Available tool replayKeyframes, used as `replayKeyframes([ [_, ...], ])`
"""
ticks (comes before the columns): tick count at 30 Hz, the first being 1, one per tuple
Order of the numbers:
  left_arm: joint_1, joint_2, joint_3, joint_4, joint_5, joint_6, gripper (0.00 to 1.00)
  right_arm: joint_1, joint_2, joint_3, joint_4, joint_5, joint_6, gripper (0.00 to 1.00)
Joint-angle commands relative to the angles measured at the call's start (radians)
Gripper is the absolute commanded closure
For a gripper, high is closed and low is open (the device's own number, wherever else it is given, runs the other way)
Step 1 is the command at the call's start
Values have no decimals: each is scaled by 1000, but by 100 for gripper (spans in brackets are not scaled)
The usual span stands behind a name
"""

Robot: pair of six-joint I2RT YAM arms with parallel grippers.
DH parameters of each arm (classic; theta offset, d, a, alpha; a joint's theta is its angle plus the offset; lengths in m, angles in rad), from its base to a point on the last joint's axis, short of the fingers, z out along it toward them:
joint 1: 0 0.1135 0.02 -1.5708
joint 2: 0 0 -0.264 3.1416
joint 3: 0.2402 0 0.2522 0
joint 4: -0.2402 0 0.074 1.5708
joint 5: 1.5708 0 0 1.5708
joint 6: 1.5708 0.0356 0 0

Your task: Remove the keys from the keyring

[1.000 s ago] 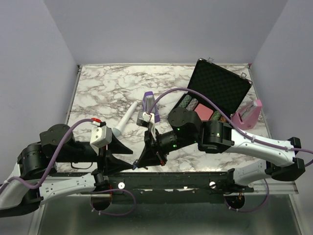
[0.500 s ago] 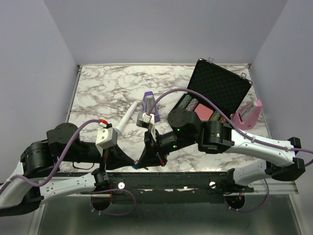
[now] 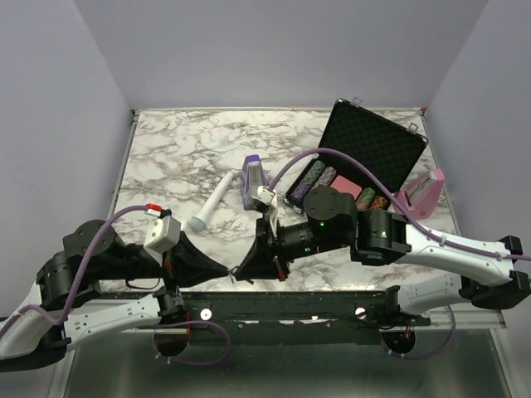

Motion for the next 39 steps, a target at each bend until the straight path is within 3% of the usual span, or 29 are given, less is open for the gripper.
replayKeyframes([
  [1,-3,-59,-47,121,-22,-55,100,7,-49,-39,94,52,35,99],
  [22,-3,-140,-143,359,-49,-93,100,5,-27,-71,178,69,73,99],
  [39,-3,-253,-334,669,-103,-145,100,7,-90,-194,410,109,142,99],
])
